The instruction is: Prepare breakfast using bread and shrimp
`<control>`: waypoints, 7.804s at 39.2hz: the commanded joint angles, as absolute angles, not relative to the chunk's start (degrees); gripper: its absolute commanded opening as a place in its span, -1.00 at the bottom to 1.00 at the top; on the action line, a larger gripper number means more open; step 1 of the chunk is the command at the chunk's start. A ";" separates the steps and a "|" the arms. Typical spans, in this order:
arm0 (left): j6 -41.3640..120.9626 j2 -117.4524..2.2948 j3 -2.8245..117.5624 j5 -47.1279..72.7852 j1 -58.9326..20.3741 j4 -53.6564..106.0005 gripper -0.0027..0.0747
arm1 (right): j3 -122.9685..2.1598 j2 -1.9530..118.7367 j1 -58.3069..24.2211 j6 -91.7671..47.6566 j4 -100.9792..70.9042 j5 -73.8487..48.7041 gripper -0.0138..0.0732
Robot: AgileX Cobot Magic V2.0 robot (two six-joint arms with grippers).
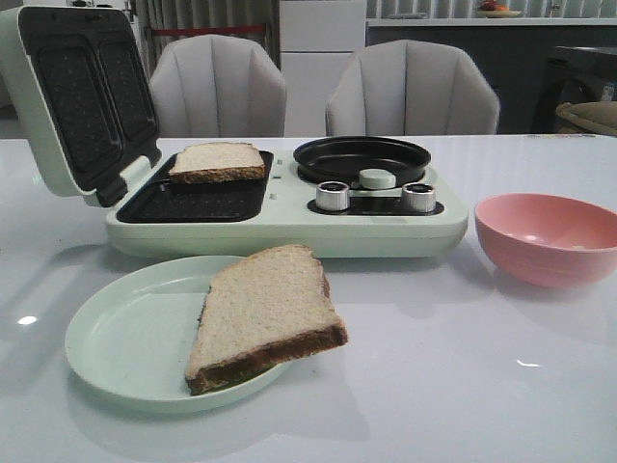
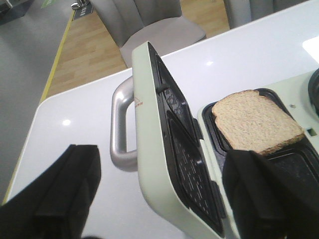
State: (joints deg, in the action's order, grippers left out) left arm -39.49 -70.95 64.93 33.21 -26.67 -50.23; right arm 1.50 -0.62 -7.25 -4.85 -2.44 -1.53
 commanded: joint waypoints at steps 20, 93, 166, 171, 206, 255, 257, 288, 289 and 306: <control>-41.24 -29.88 45.35 32.27 -27.12 -42.19 0.50 | 0.59 -1.85 -7.02 -5.18 -2.22 3.38 -0.40; -23.35 -0.17 21.21 28.41 -27.12 -29.39 0.11 | -17.03 14.13 -7.08 -4.10 -13.06 -12.32 -0.36; -23.35 0.00 21.21 28.41 -27.12 -29.39 0.11 | -66.87 105.49 -23.48 -24.07 -59.23 -29.35 0.32; -23.35 0.00 21.21 28.41 -27.12 -29.39 0.11 | -66.87 106.54 -23.48 -29.26 -64.94 -30.65 0.32; -23.35 0.00 21.21 28.41 -27.12 -29.39 0.11 | -70.67 107.12 -23.38 -36.30 -69.14 -35.83 -0.23; -23.35 0.00 21.21 28.41 -27.12 -29.39 0.11 | -100.15 120.23 -24.91 -40.81 -84.39 -28.39 -0.26; -23.35 0.00 21.21 28.41 -27.12 -29.39 0.11 | -100.90 121.00 -25.03 -40.81 -84.39 -28.29 -0.26; -23.35 0.00 21.21 28.41 -27.12 -29.39 0.11 | -103.62 123.78 -25.82 -40.85 -71.20 -26.57 0.47; -23.35 0.00 21.21 28.41 -27.12 -29.39 0.11 | -103.87 123.71 -25.82 -40.85 -69.95 -26.73 0.47; -23.35 0.00 21.21 28.41 -27.12 -29.39 0.11 | -111.57 122.88 -27.56 -40.16 -42.83 -29.41 0.47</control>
State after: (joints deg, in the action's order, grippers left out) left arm -23.15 0.21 19.71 32.55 -26.67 -28.79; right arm -108.44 127.60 -27.36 -40.18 -47.42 -30.08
